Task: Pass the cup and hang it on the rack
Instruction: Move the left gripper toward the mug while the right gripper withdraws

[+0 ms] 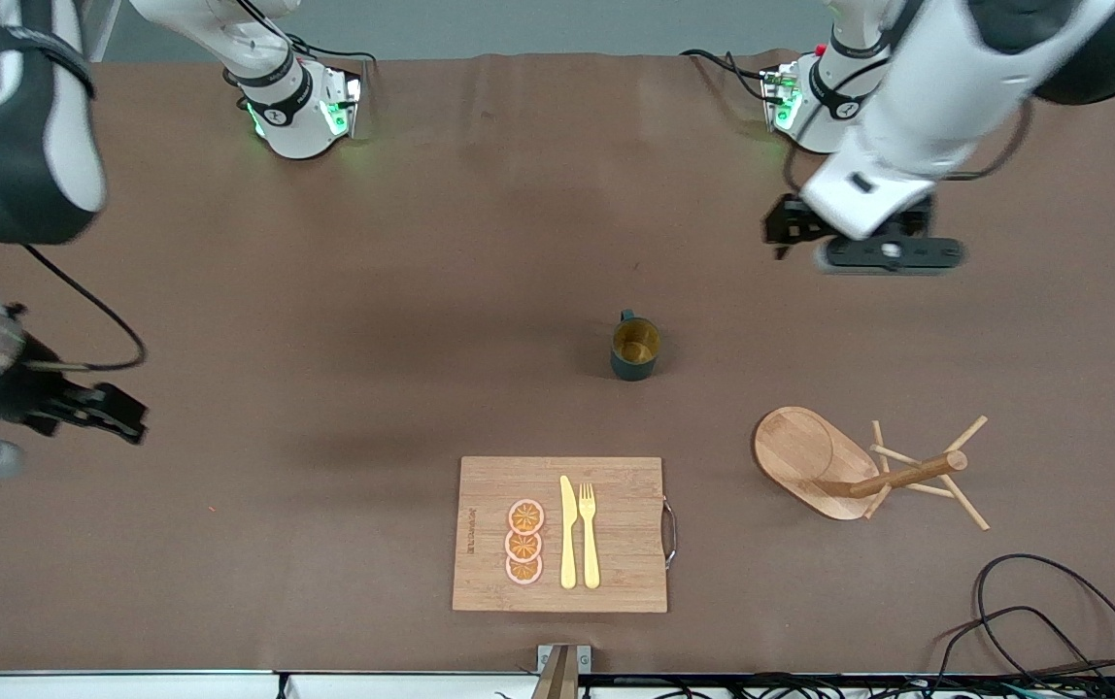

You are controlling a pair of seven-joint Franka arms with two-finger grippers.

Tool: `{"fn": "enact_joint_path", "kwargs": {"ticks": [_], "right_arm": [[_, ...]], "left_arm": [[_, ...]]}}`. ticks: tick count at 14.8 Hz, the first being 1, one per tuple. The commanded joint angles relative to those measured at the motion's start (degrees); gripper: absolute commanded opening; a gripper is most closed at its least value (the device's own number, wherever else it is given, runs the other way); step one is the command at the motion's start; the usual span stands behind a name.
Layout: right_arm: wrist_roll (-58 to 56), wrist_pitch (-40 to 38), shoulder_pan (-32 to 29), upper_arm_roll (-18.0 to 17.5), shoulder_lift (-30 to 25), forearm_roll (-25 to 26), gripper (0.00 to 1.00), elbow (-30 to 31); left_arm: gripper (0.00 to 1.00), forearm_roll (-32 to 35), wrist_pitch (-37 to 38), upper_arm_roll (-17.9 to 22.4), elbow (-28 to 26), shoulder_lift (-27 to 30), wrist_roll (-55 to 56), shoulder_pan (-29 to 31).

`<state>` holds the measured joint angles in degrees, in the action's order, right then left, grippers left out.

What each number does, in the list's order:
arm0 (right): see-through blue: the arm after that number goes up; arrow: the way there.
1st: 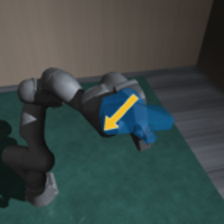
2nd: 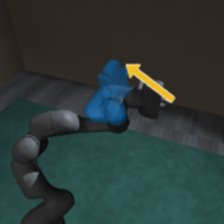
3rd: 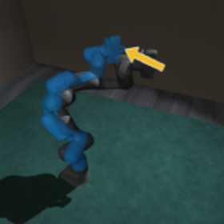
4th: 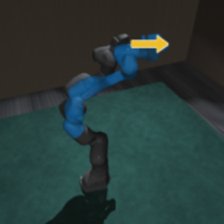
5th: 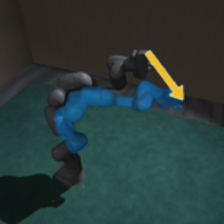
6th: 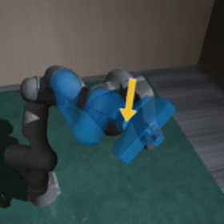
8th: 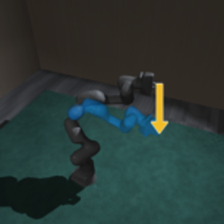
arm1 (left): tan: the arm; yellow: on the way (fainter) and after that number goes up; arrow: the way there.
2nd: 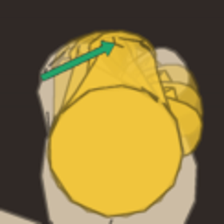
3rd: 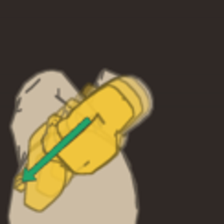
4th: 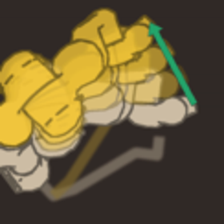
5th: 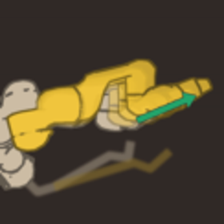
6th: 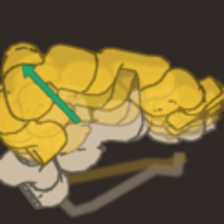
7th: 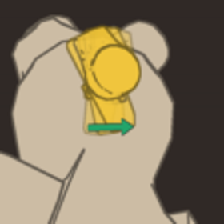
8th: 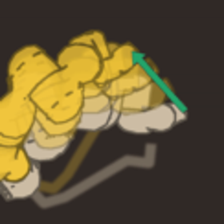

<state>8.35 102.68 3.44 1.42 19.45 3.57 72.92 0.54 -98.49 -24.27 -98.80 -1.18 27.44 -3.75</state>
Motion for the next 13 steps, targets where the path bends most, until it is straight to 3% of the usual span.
{"fn": "enact_joint_path", "kwargs": {"ticks": [1,7,9,13], "right_arm": [[-2.45,1.03,-3.52,-1.34,-10.02,0.39,1.00,11.35],[-2.64,1.12,-5.11,-1.25,-20.32,0.04,1.00,20.94],[-2.64,-0.10,-5.37,-1.25,-21.82,-0.05,1.00,21.13],[-2.37,-6.78,-5.02,-1.51,-22.35,-0.14,1.00,17.89]], "left_arm": [[1.00,0.77,-6.42,-5.15,-6.56,1.36,8.22,0.50],[1.00,6.83,-19.87,-13.51,-16.76,-0.04,25.26,0.24],[1.00,9.37,-20.60,-15.36,-16.60,-3.11,30.72,-0.46],[1.00,20.71,-20.42,-15.63,-16.51,-8.22,43.91,-5.21]]}}
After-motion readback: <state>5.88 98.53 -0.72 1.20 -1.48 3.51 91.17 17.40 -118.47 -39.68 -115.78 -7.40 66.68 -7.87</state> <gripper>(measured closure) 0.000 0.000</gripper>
